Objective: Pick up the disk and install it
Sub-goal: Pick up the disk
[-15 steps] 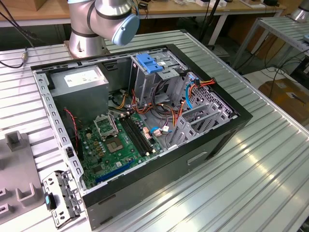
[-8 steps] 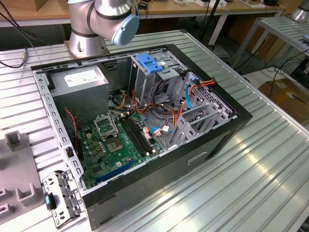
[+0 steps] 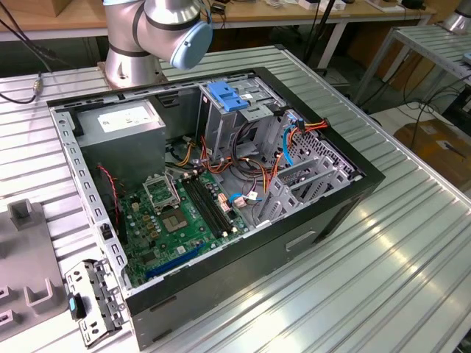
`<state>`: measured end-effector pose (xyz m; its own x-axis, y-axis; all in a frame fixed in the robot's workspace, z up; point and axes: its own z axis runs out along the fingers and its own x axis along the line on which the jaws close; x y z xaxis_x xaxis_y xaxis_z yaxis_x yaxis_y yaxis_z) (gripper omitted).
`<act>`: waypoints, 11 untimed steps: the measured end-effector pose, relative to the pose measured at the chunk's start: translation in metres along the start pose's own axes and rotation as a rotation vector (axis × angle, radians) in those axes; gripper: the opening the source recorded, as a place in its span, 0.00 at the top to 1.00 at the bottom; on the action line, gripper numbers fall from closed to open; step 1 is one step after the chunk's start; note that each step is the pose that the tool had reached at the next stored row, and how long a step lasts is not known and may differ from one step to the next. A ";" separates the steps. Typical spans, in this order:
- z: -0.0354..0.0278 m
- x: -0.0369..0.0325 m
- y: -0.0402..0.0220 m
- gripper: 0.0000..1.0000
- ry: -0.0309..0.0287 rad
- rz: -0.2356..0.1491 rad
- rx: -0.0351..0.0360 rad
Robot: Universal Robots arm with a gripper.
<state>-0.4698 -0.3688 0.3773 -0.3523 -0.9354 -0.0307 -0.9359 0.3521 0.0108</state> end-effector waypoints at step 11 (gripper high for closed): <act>0.0133 0.0004 -0.0001 0.46 -0.0032 -0.147 0.0075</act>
<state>-0.4699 -0.3688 0.3640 -0.2114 -0.9768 -0.0346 -0.9774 0.2116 -0.0016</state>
